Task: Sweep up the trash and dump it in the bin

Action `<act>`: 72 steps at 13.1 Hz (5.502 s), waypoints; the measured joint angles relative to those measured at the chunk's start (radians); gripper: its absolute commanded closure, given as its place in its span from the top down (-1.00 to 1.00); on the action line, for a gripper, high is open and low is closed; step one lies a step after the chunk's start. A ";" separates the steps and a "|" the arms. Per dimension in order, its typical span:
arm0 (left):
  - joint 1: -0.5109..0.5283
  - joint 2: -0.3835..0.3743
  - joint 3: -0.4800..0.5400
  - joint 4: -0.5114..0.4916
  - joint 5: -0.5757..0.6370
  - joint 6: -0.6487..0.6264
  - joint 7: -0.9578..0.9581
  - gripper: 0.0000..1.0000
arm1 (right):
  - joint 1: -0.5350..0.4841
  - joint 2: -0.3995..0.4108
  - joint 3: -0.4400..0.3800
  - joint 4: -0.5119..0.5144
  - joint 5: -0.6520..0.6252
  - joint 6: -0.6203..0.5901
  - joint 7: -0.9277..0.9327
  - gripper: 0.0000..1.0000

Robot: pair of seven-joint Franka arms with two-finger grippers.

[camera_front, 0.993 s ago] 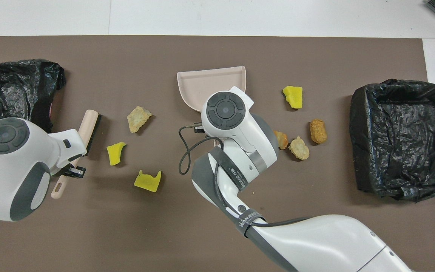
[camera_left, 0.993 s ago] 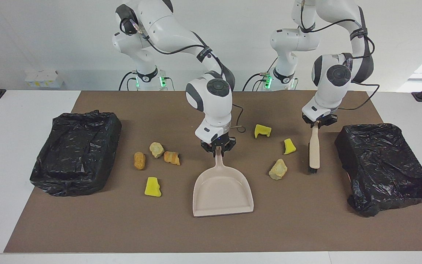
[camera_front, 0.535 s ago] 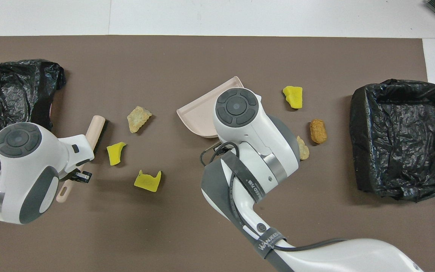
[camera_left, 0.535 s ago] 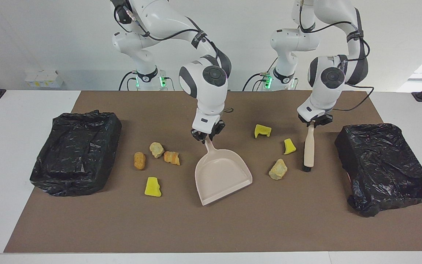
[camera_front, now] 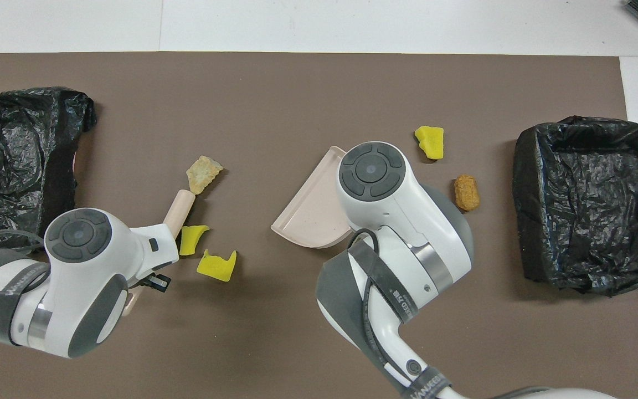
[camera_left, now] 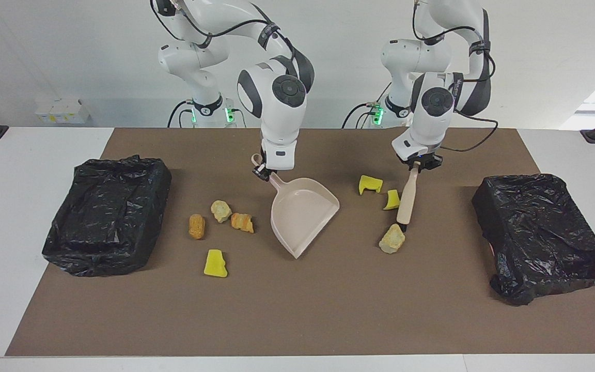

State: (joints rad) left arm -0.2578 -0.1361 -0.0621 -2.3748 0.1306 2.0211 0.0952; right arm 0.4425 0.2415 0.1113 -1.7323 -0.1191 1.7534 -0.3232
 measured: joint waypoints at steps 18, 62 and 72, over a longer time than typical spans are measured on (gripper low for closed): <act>-0.171 -0.042 -0.011 0.061 -0.065 -0.232 -0.744 -1.00 | -0.100 -0.105 0.004 -0.337 0.060 0.405 -0.786 -1.00; 0.160 0.320 -0.008 0.373 -0.123 0.018 0.228 -1.00 | -0.035 -0.109 0.007 -0.365 0.061 0.418 -0.519 -1.00; -0.090 0.174 -0.025 0.196 -0.214 -0.104 0.201 -1.00 | -0.015 -0.109 0.007 -0.370 0.061 0.420 -0.446 -1.00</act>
State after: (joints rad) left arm -0.3474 0.0377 -0.0867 -2.1792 -0.0837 1.9175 0.2963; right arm 0.4274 0.1327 0.1180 -2.1021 -0.0582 2.1734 -0.7689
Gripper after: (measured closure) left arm 0.731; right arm 0.687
